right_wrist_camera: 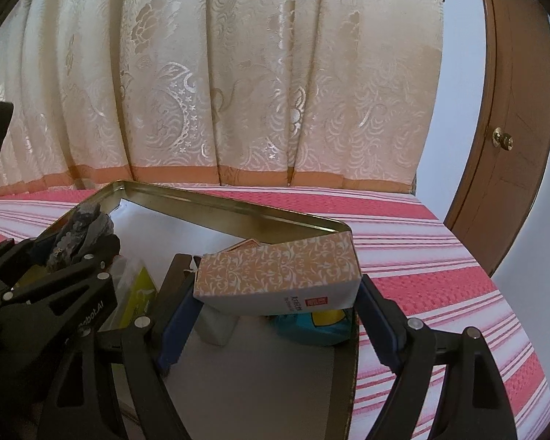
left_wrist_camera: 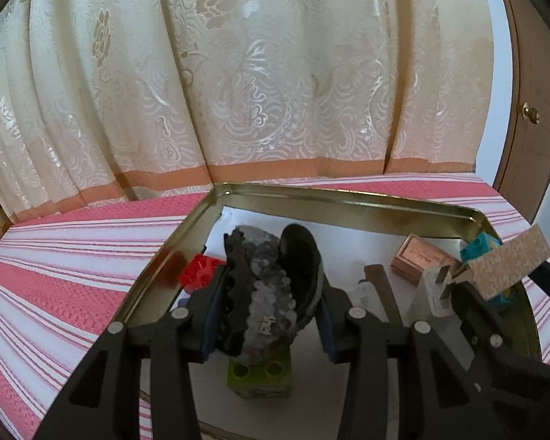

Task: Organize rigid objects
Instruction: 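Open both tools, releasing the hair clip and box into the tray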

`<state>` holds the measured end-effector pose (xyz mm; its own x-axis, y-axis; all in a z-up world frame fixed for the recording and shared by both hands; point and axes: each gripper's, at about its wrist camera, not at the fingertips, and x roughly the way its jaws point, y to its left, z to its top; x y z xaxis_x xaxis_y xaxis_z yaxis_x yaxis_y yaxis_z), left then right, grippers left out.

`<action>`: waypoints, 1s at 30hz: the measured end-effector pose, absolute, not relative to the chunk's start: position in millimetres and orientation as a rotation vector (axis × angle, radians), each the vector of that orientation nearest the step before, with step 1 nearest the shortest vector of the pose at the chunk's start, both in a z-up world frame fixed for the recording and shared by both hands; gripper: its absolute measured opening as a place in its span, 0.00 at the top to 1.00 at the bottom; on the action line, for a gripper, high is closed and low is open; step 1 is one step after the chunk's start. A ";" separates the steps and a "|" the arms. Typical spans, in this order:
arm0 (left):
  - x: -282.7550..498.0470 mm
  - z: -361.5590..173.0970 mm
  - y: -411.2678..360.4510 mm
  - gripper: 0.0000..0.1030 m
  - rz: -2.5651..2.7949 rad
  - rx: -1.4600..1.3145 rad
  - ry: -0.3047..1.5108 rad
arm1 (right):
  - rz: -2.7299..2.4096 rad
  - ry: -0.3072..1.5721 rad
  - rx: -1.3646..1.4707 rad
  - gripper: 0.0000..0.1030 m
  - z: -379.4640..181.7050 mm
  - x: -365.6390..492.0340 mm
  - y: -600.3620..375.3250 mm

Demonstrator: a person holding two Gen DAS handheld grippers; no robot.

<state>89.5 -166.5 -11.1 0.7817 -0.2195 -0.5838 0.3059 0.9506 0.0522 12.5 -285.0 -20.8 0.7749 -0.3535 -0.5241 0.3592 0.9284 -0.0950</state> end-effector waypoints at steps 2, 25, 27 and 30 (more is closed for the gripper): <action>89.1 -11.5 -166.4 0.58 -0.285 0.147 0.610 | -0.385 0.565 0.013 0.19 -20.6 12.3 -284.4; 87.3 -12.4 -154.4 0.22 -0.225 0.121 0.608 | -0.293 0.582 0.121 0.18 -23.7 13.2 -294.0; 85.7 -9.5 -149.4 0.11 -0.200 0.120 0.595 | -0.246 0.597 0.154 0.15 -26.0 14.4 -294.1; 80.6 -1.9 -136.4 0.00 -0.171 0.079 0.540 | -0.175 0.569 0.209 0.09 -24.2 8.6 -294.7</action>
<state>80.6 -136.4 -1.9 0.8441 -0.1409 -0.5174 0.1823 0.9828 0.0298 8.6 -294.7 -24.2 0.8287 -0.1058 -0.5496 0.2209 0.9641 0.1476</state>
